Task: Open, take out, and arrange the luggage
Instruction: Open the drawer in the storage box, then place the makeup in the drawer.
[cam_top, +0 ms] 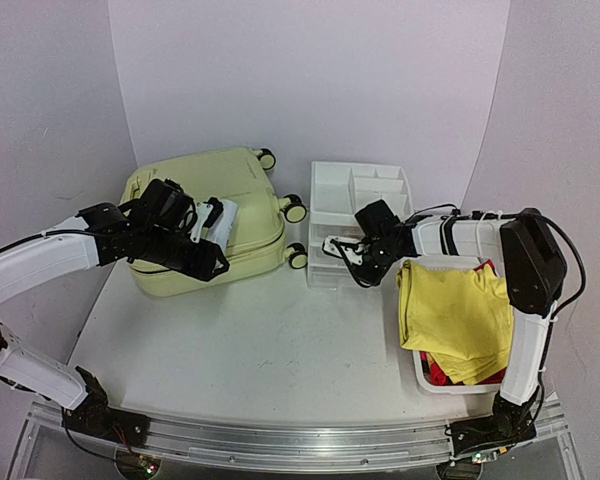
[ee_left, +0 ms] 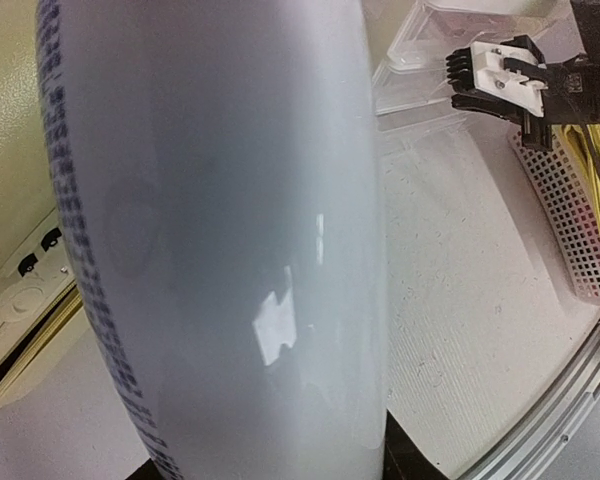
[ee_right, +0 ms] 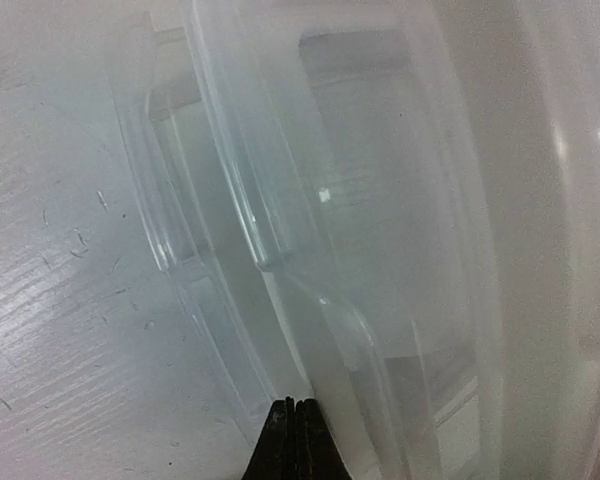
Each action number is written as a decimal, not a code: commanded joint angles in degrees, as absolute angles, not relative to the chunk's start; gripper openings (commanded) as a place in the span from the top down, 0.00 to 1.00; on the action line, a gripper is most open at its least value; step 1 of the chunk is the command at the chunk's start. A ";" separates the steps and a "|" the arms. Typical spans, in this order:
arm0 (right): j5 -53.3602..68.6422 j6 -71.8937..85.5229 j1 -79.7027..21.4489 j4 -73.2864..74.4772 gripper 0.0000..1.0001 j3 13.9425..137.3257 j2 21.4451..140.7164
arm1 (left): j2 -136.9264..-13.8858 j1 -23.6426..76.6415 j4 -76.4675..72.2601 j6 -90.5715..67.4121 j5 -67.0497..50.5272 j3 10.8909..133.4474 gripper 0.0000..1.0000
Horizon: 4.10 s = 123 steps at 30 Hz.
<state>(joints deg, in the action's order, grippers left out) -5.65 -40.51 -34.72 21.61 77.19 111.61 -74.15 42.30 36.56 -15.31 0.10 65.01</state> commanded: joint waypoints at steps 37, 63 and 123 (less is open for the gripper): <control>9.57 -45.77 -37.03 34.24 0.69 84.20 109.44 | -75.59 42.10 31.50 -17.22 -5.48 67.14 0.66; 0.34 -47.83 -35.51 28.65 1.00 83.73 115.15 | -75.12 42.36 31.09 -18.19 -5.89 66.87 0.66; -2.85 -17.86 -35.51 19.42 0.38 58.48 51.18 | -127.13 55.24 23.71 50.39 14.84 111.67 0.69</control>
<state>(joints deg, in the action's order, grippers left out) 0.30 -19.44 -35.42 21.80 59.07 55.20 -124.22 54.13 28.40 46.78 13.30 102.98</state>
